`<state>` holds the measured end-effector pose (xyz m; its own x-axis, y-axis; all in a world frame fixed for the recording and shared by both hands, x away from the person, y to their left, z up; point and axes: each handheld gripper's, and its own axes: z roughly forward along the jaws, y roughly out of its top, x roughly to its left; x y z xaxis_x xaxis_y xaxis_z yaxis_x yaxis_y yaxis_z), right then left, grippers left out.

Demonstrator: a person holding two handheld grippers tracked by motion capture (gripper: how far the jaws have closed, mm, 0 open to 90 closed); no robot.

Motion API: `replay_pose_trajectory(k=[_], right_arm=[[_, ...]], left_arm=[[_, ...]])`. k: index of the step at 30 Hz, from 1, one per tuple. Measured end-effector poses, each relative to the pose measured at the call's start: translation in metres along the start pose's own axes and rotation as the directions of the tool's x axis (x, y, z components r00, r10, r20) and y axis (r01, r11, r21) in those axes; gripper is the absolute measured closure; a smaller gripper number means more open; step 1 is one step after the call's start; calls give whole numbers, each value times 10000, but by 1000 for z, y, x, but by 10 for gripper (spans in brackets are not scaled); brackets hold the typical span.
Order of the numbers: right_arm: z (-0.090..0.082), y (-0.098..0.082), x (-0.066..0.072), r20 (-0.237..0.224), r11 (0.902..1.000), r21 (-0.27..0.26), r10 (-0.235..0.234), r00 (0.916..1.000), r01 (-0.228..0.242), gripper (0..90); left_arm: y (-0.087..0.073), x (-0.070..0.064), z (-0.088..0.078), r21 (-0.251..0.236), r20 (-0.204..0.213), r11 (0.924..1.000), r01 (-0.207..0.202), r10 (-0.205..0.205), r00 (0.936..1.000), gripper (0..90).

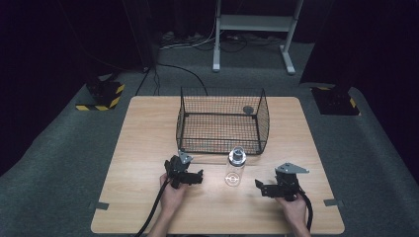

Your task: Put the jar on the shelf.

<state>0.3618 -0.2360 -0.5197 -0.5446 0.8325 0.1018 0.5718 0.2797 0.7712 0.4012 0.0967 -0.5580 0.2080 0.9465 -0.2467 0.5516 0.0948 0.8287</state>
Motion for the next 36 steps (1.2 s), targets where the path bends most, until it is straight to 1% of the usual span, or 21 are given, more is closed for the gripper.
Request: replay_pose_trajectory(k=[6,12,18,25,36], right_arm=[[-1,0,7,-213,9998,-78,-194,9996,193,25],[-1,1,12,-388,9996,-97,-287,9988,284,25],[-1,2,18,-504,9992,-227,-350,9981,338,24],[-1,4,21,-613,9991,-277,-342,9975,326,24],[1,9,26,-754,9982,-390,-487,9960,459,23]], left_arm=[[0,0,0,1,-1,10000,3,-3,10000,17],[0,0,0,7,-4,10000,0,0,10000,17],[0,0,0,2,-3,10000,2,-2,10000,17],[0,0,0,6,-5,10000,0,0,10000,17],[0,0,0,6,-3,10000,0,0,10000,17]])
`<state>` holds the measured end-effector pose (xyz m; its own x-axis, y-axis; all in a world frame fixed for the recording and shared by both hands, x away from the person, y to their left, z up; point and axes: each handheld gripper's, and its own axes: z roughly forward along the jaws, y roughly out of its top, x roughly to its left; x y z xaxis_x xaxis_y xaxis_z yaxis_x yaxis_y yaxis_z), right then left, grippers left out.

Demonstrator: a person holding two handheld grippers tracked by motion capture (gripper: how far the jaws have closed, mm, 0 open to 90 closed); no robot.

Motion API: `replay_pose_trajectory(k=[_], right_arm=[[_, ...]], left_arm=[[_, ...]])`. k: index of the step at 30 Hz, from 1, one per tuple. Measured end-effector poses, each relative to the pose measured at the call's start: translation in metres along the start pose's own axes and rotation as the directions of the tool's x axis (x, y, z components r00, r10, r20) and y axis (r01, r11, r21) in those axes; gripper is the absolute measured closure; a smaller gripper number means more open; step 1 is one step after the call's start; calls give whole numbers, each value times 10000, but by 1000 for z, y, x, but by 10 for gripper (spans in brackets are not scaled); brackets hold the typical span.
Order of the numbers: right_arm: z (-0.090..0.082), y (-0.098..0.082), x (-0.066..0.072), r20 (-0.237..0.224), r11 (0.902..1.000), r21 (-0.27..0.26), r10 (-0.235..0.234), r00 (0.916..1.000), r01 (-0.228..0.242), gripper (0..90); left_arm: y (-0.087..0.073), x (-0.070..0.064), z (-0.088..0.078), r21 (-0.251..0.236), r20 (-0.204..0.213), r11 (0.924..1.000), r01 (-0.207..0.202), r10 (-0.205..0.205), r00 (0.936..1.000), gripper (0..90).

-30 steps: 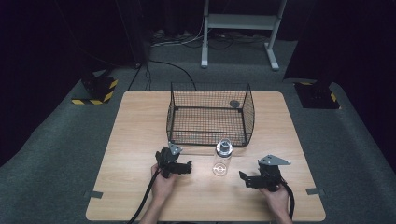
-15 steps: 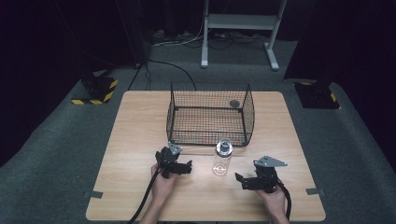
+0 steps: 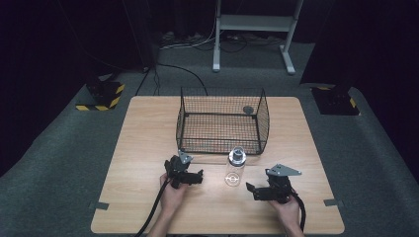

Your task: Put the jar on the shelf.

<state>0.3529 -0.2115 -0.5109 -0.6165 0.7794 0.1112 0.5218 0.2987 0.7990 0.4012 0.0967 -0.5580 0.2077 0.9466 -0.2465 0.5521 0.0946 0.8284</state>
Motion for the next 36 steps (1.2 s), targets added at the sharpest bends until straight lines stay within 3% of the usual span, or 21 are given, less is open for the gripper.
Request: replay_pose_trajectory(k=[21,36], right_arm=[[7,14,10,-208,9994,-278,-195,9996,189,24],[13,30,19,-699,9979,-601,-287,9971,245,25]], left_arm=[[0,0,0,-3,0,10000,1,-1,10000,17],[0,0,0,-4,0,10000,0,0,10000,17]])
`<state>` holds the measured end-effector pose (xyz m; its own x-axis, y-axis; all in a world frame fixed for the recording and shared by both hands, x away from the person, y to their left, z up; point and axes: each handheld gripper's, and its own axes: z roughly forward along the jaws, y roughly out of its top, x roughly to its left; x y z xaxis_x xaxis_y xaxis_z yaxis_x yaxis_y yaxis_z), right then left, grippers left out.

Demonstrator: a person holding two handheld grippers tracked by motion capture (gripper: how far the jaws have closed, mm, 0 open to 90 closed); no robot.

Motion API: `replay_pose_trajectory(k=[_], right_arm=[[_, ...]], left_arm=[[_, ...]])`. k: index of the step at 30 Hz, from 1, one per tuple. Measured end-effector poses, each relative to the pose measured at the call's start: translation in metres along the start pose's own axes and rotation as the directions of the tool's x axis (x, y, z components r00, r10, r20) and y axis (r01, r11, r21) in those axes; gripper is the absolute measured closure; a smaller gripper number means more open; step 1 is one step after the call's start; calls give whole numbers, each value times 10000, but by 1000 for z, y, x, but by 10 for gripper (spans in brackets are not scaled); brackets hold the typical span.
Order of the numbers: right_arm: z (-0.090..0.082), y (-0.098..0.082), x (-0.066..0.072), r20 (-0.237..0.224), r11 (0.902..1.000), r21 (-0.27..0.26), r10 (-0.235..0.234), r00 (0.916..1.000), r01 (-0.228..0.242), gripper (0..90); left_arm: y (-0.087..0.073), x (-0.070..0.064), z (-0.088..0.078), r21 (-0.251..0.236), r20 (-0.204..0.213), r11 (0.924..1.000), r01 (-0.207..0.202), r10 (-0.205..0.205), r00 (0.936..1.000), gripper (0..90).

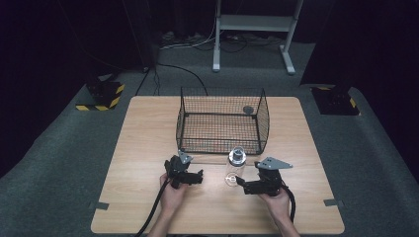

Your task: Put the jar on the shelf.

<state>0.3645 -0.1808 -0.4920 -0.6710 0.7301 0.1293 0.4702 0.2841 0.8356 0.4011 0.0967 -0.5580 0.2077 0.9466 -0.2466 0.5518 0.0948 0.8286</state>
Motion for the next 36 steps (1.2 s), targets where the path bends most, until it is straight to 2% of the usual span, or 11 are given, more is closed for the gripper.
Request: replay_pose_trajectory(k=[10,15,22,31,36], right_arm=[[5,12,5,-336,9988,-456,-204,9992,189,33],[9,19,10,-486,9972,-683,-336,9982,303,68],[17,24,13,-743,9974,-598,-444,9963,400,119],[22,26,18,-762,9970,-506,-621,9952,583,169],[21,26,19,-577,9961,-543,-723,9957,692,201]], left_arm=[[0,0,0,-3,0,10000,2,-2,10000,17],[0,0,0,-2,0,10000,2,-2,10000,17],[0,0,0,1,-1,10000,-2,2,10000,17],[0,0,0,6,-1,10000,-5,5,10000,17],[0,0,0,1,0,10000,-3,3,10000,17]])
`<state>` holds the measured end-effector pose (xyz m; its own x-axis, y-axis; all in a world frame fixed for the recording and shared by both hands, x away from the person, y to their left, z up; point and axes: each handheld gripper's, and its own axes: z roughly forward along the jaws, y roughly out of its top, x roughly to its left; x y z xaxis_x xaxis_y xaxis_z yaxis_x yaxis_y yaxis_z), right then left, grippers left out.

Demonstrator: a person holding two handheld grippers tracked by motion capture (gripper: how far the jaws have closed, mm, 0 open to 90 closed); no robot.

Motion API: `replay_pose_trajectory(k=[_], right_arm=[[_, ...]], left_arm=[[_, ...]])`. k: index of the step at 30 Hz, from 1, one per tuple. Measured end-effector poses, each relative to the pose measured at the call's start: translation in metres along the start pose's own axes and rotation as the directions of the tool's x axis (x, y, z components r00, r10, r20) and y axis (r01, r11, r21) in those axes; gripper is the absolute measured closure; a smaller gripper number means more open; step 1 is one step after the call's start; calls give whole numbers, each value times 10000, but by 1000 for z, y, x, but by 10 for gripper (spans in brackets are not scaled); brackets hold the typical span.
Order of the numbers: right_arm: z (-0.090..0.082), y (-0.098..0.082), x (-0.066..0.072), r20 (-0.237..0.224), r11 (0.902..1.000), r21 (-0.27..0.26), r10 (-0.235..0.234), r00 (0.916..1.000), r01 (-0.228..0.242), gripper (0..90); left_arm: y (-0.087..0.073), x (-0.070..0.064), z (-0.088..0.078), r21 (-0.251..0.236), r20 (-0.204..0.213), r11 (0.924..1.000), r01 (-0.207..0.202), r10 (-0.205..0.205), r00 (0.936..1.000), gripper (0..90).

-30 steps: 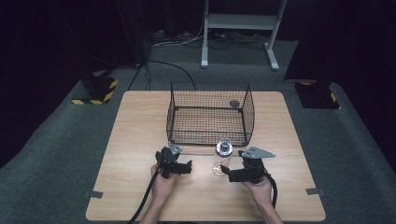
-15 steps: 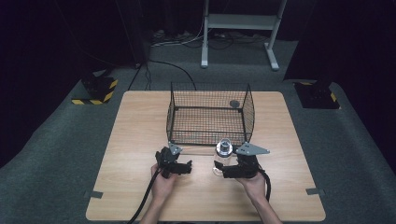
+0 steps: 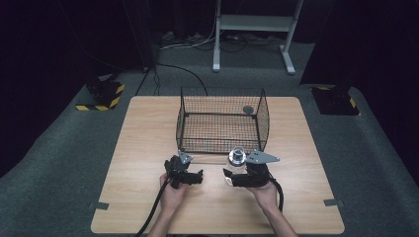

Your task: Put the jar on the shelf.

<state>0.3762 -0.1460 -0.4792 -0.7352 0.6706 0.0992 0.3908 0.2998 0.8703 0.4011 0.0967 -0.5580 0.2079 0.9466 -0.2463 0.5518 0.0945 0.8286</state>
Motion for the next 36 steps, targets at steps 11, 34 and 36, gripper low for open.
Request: replay_pose_trajectory(k=[11,34,36], right_arm=[[-1,-2,0,371,10000,-82,-54,9993,57,280],[-2,-2,5,680,9986,-50,-530,9963,535,306],[-2,-2,5,678,9984,-44,-554,9962,559,306]], left_arm=[[0,0,0,3,-1,10000,-2,2,10000,17],[0,0,0,1,-1,10000,-2,2,10000,17],[0,0,0,4,1,10000,-5,5,10000,17]])
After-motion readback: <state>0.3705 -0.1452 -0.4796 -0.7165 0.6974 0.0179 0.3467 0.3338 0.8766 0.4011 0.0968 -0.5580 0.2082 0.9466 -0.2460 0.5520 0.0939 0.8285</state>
